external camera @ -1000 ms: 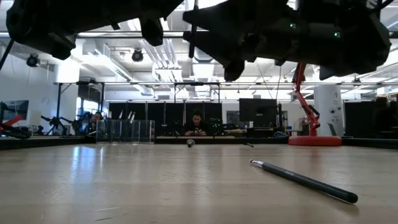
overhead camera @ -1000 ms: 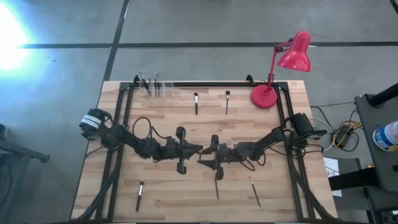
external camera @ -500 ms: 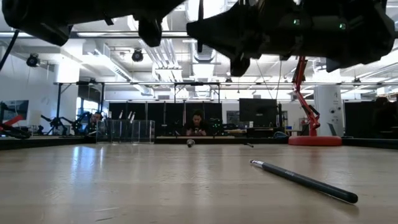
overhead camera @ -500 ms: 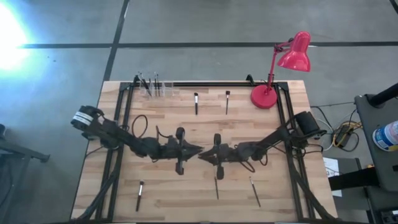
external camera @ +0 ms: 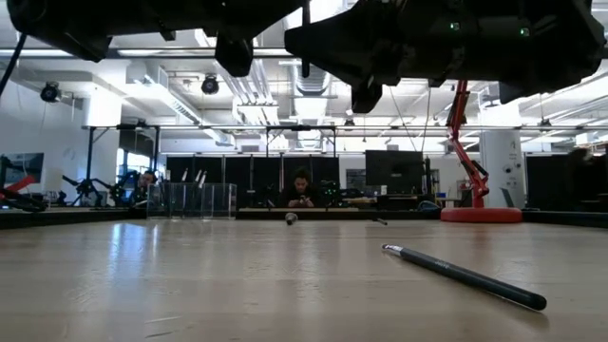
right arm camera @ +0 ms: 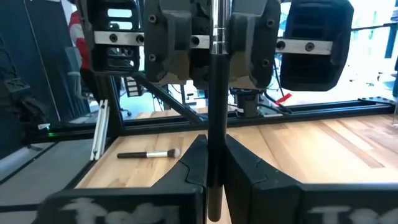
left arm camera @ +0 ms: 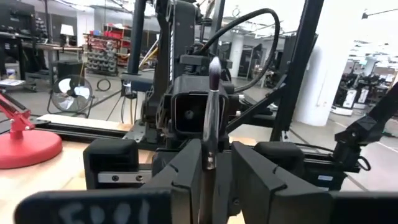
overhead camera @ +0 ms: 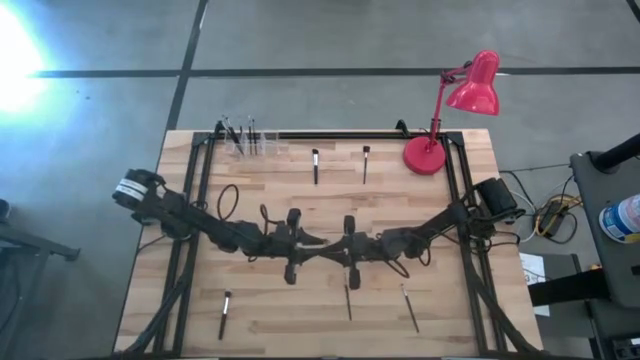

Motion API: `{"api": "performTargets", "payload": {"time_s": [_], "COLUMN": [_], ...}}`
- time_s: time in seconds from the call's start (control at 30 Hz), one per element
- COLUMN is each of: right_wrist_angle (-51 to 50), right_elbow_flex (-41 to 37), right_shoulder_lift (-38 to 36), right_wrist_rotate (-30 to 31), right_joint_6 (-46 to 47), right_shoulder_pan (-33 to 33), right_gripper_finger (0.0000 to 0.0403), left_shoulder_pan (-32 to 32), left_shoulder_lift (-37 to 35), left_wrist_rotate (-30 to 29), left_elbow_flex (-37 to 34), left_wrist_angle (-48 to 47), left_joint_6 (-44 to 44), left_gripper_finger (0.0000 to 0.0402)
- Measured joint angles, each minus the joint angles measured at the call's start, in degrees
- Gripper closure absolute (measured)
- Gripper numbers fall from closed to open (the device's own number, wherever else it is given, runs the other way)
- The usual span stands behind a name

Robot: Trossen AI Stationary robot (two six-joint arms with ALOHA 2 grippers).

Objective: Pick & Place Makeup Brushes
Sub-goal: Put the eyeshadow brush into the transparent organizer

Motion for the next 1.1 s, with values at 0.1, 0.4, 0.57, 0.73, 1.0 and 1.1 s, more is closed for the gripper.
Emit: {"api": "performTargets", "payload": {"time_s": [0.1, 0.4, 0.57, 0.73, 1.0, 1.1], "right_wrist_angle": [-0.59, -1.77, -1.72, -2.61, -12.05, -13.39], "right_elbow_flex": [0.19, 0.56, 0.56, 0.46, 0.27, 0.25], "right_shoulder_lift": [0.00, 0.00, 0.00, -0.02, -0.74, -0.76], "right_wrist_rotate": [-0.58, -1.29, -0.65, 3.65, 7.65, 8.55], "right_joint_6": [0.04, -0.25, -1.75, -1.54, -2.03, -2.01], "right_shoulder_pan": [-0.02, 0.00, -0.04, -0.02, -0.92, -1.57], "right_gripper_finger": [0.0383, 0.0383, 0.0345, 0.0272, 0.0251, 0.0276], "left_shoulder_pan": [0.38, 0.58, 1.13, 1.85, 12.05, 20.71], "left_shoulder_lift": [0.45, 0.10, -1.77, -7.43, -20.68, -23.87], "left_wrist_rotate": [0.21, 0.01, -2.64, -8.61, -21.82, -21.94], "left_elbow_flex": [1.76, 3.61, 3.17, 3.19, 3.19, 3.28], "left_wrist_angle": [-2.67, -5.07, -6.58, -13.31, -33.74, -41.23], "left_joint_6": [0.65, 6.58, 6.06, 7.52, 4.87, 1.76], "left_gripper_finger": [0.0321, 0.0361, 0.0385, 0.0385, 0.0385, 0.0385]}}
